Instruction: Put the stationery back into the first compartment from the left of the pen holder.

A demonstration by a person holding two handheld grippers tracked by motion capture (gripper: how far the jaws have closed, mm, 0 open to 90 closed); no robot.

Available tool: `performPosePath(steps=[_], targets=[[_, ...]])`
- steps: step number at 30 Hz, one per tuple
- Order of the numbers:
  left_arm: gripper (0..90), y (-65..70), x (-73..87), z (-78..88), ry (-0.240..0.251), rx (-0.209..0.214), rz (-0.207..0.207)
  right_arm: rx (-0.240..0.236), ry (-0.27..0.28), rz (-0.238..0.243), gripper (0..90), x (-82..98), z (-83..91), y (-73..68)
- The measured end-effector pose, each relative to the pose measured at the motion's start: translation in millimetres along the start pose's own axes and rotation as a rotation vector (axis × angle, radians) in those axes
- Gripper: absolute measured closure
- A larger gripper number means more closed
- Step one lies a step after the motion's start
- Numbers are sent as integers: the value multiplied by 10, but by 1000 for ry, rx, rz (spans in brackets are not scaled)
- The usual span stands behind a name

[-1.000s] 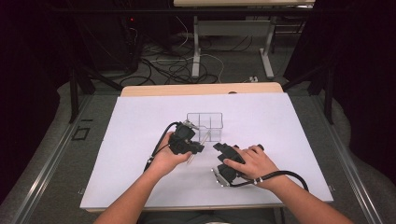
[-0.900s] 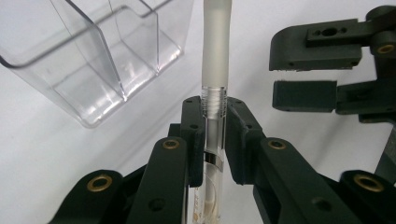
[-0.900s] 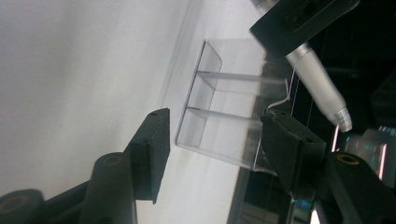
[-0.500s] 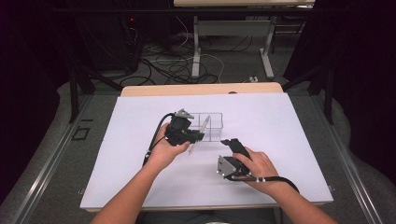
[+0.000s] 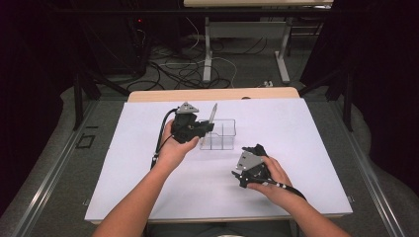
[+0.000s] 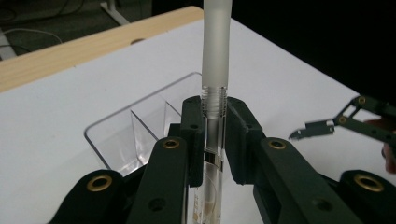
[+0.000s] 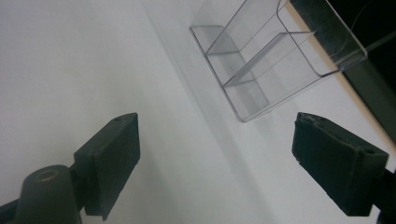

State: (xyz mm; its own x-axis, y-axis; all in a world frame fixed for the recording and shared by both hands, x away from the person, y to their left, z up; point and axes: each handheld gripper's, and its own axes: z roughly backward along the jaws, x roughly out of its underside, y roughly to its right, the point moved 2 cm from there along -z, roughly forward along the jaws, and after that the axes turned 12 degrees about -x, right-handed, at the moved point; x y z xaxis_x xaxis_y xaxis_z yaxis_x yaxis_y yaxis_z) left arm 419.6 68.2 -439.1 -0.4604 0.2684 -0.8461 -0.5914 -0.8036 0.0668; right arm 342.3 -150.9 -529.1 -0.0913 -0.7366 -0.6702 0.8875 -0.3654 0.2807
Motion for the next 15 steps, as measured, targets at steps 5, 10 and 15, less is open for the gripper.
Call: performPosePath(steps=[5, 10, 15], targets=[[792, -84, -59, -1, 54, -12, 44, -44, 86, -174, 144, 49, 31, 64], [792, -129, -90, -34, 107, -37, 65, -34, 99, -271, 64, 102, 47, 140], [792, -182, -101, -106, 138, -64, 81, -51, 93, -312, 0, 130, 22, 135]])
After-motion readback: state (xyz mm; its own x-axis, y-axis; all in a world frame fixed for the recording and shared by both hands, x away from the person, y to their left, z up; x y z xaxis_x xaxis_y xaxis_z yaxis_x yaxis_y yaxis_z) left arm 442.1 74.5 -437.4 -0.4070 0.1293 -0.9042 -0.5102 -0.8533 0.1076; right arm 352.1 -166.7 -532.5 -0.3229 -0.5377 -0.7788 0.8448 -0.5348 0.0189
